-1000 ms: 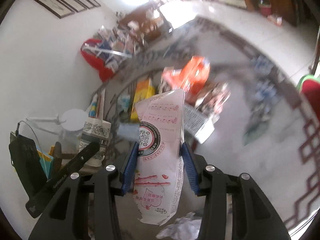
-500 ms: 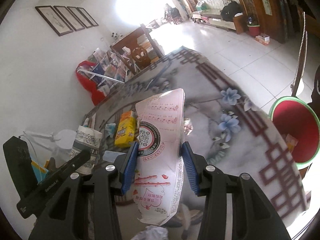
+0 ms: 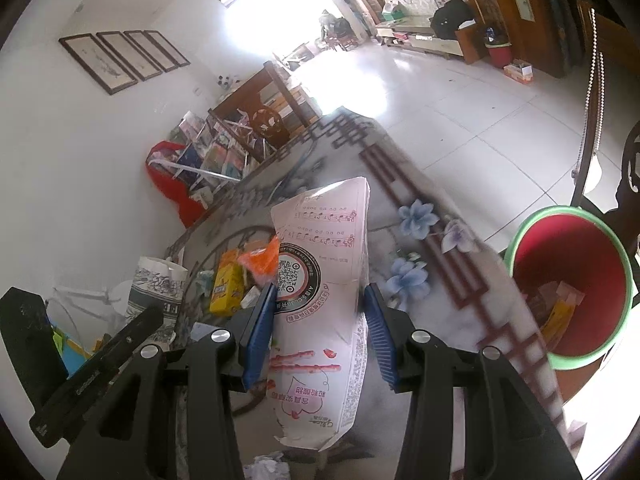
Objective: Collect trash
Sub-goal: 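Carry the paper cup and pink paper bag over the red bucket with both tools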
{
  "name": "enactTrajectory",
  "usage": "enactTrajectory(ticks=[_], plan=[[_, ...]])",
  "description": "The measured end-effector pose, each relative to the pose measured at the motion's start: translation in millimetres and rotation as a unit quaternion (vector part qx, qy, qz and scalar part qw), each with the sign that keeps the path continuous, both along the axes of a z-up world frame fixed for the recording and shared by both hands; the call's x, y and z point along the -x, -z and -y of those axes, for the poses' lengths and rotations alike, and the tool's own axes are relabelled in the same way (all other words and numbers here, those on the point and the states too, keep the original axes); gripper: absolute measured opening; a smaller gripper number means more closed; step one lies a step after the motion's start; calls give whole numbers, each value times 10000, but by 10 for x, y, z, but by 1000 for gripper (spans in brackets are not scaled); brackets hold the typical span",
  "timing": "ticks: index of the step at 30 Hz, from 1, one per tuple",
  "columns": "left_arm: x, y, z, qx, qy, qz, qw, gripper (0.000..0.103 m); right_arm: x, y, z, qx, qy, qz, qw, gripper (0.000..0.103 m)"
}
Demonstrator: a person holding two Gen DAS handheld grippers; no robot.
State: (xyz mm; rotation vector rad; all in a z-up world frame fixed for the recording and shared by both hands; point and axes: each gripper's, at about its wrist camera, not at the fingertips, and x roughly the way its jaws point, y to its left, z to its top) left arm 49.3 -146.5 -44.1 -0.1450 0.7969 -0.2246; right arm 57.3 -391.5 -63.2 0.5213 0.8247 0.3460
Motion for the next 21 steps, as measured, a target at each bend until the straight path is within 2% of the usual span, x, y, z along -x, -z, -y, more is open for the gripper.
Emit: enactTrajectory(ticks=[6,13,21], plan=[[-100,-31,287,-22,102,15,9999,23,-68,-11,307,-39,102,0,9999,43],[-180,64,627,-5,333,-186,9993,23,-116,31,716,-115,425,-57,9990,43],[-311,181,1198,-11,814,-387,9959,23,-66,86,1267,-159,888,-121,9959,43]])
